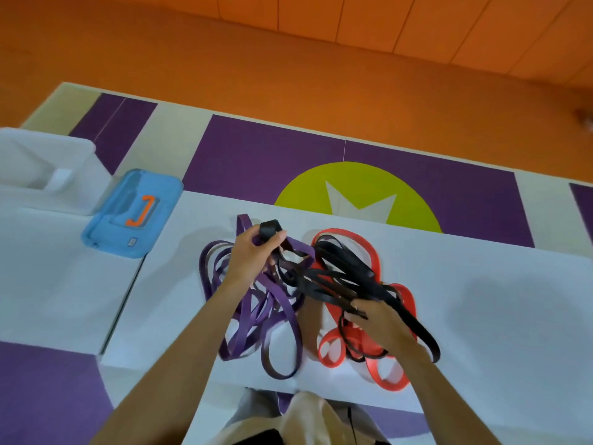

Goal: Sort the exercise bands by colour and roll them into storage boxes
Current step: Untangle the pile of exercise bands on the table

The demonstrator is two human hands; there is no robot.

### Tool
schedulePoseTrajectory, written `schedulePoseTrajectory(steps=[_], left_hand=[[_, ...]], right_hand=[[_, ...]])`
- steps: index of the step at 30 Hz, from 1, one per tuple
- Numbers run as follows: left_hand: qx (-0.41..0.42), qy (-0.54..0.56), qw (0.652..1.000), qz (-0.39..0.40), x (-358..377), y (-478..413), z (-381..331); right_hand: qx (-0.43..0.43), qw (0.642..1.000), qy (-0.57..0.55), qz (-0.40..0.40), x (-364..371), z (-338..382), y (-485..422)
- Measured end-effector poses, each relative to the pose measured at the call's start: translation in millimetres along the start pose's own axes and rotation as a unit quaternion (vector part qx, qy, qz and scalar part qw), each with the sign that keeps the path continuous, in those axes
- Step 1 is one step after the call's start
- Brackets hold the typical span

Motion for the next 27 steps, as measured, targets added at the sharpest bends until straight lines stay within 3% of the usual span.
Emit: schedulePoseTrajectory(steps=[4,8,11,15,17,22,25,27], left_hand=[[0.003,0.010,0.999,0.034,-2,3,-14],[0.034,-0.033,0.995,0.086,10,4,-22],[0.024,-0.050,0.976,0.211,30,8,-18],[0.054,-0.148,0.921,0.357,51,23,-6],[0.089,-0.162,0.919,0.348,60,28,-8],[0.209,-0.123,0.955,0.170,55,14,-42],[0.234,-0.126,0.948,0.175,56,12,-54],[0.243,-0.124,0.944,0.187,59,17,-60]], right_hand=[[0.035,0.989,-0.134,-0.055,-32,10,4],[0.019,0.969,-0.245,-0.018,-59,50,6],[0.015,0.941,-0.337,0.008,-69,78,0],[0.041,0.905,-0.424,0.009,-74,103,-18],[0.041,0.900,-0.433,0.015,-76,112,-25],[0.007,0.914,-0.405,0.000,-89,117,-24],[0.018,0.931,-0.362,-0.044,-89,98,-24],[0.005,0.959,-0.274,-0.071,-83,86,-28]])
Point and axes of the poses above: each hand's wrist, its own y-axis away from the middle knuckle, its own x-axis out of the palm, z = x × y, the point moved 7 cm from there along -y, towards the middle knuckle, and after that the axes turned 6 degrees about -z, right-handed, at the moved point
